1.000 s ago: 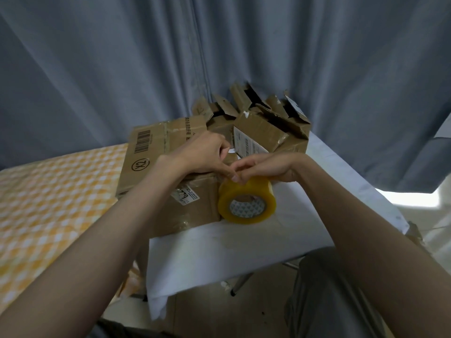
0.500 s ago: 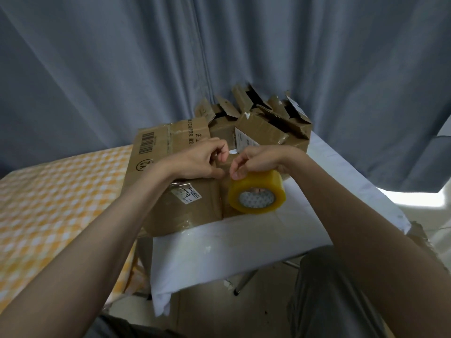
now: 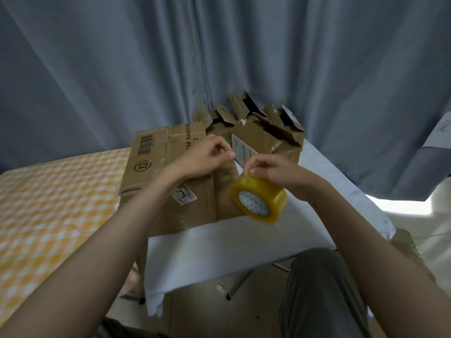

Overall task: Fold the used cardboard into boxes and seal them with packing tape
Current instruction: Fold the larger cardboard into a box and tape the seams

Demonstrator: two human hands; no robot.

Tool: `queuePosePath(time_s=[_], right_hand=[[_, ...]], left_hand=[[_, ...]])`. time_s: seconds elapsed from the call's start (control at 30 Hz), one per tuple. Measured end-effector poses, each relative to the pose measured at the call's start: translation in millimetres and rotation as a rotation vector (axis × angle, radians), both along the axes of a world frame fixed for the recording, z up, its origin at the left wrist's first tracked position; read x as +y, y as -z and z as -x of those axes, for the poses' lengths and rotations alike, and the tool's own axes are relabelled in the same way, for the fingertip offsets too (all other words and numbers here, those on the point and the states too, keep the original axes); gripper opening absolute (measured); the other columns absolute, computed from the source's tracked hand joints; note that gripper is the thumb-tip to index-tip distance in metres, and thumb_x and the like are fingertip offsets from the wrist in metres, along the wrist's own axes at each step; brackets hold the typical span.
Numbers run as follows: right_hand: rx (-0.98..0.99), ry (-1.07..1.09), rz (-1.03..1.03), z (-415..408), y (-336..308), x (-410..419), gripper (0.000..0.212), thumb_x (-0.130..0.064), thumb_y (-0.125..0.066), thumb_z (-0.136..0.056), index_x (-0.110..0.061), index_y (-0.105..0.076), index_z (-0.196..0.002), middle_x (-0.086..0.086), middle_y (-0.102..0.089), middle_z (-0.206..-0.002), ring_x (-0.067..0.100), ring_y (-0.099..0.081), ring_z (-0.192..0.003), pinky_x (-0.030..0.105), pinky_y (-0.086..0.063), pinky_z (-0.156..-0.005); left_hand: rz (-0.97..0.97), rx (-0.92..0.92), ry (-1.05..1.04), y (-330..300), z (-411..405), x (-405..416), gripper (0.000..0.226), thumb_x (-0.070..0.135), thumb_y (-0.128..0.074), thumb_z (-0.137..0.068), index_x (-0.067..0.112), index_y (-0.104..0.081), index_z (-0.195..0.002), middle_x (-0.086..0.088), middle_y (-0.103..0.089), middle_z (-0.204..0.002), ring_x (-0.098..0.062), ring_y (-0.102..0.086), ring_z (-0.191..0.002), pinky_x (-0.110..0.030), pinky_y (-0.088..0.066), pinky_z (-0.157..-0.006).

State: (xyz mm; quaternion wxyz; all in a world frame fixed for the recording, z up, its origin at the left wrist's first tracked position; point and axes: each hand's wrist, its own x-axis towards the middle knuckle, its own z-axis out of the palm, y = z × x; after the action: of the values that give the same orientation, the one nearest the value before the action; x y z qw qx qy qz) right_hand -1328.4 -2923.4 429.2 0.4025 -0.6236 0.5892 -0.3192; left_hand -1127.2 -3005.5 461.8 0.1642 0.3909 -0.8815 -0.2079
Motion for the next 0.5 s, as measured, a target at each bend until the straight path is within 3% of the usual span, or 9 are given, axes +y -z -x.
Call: queuePosePath(time_s=[0.07,0.1,0.17,0.23,0.33,0.5], right_hand=[[-0.041,0.011,0.025,-2.2,5.4,11.5,0.02,-0.014,-0.05,-0.101,-0.023,-0.066,-0.107,0.005,-0.059,-0.116,0.022,-0.057,-0.105,0.038,-0.053,-0.089],[-0.052,0.024,0.033,-3.7,7.2,15.5,0.02,-0.014,-0.05,-0.101,-0.024,-0.066,-0.108,0.005,-0.059,-0.117,0.023,-0.057,-0.106,0.04,-0.053,-0.091],[-0.085,0.063,0.063,-6.8,8.7,21.8,0.02,-0.013,-0.051,-0.1,-0.025,-0.067,-0.106,0.003,-0.06,-0.115,0.021,-0.057,-0.106,0.038,-0.053,-0.09],[-0.135,0.1,0.109,-10.0,9.5,27.2,0.021,-0.011,-0.052,-0.1,-0.024,-0.069,-0.105,-0.001,-0.063,-0.111,0.019,-0.059,-0.104,0.034,-0.054,-0.086],[-0.197,0.164,0.154,-12.8,10.6,33.2,0.022,-0.013,-0.053,-0.101,-0.025,-0.069,-0.11,-0.006,-0.064,-0.11,0.013,-0.06,-0.101,0.027,-0.053,-0.081],[-0.31,0.236,0.061,-14.9,13.2,36.4,0.041,-0.015,-0.058,-0.097,-0.033,-0.055,-0.134,-0.004,-0.061,-0.11,0.011,-0.059,-0.097,0.024,-0.052,-0.078]], left_hand=[[-0.029,0.009,-0.055,-6.0,2.8,8.5,0.039,0.065,-0.065,-0.079,0.028,-0.074,-0.086,0.008,-0.067,-0.088,-0.009,-0.059,-0.08,-0.026,-0.042,-0.074],[-0.02,-0.009,-0.069,-7.8,4.8,13.6,0.041,0.068,-0.069,-0.071,0.03,-0.076,-0.082,0.014,-0.069,-0.08,-0.008,-0.062,-0.08,-0.029,-0.045,-0.079],[0.0,-0.048,-0.085,-7.7,11.5,22.9,0.026,0.053,-0.081,-0.07,0.029,-0.077,-0.08,0.02,-0.07,-0.075,-0.003,-0.064,-0.086,-0.042,-0.045,-0.1],[0.016,-0.037,-0.114,-8.2,18.2,30.6,0.014,0.037,-0.083,-0.075,0.025,-0.077,-0.079,0.018,-0.071,-0.076,-0.002,-0.065,-0.089,-0.047,-0.041,-0.108],[0.082,-0.019,-0.169,-8.5,24.5,36.7,0.007,0.023,-0.078,-0.08,0.023,-0.076,-0.074,0.018,-0.068,-0.07,0.001,-0.062,-0.078,-0.046,-0.041,-0.108],[0.201,-0.075,-0.204,-3.0,31.5,39.5,0.015,0.031,-0.075,-0.086,0.027,-0.068,-0.074,0.018,-0.061,-0.069,0.01,-0.05,-0.072,-0.033,-0.03,-0.099]])
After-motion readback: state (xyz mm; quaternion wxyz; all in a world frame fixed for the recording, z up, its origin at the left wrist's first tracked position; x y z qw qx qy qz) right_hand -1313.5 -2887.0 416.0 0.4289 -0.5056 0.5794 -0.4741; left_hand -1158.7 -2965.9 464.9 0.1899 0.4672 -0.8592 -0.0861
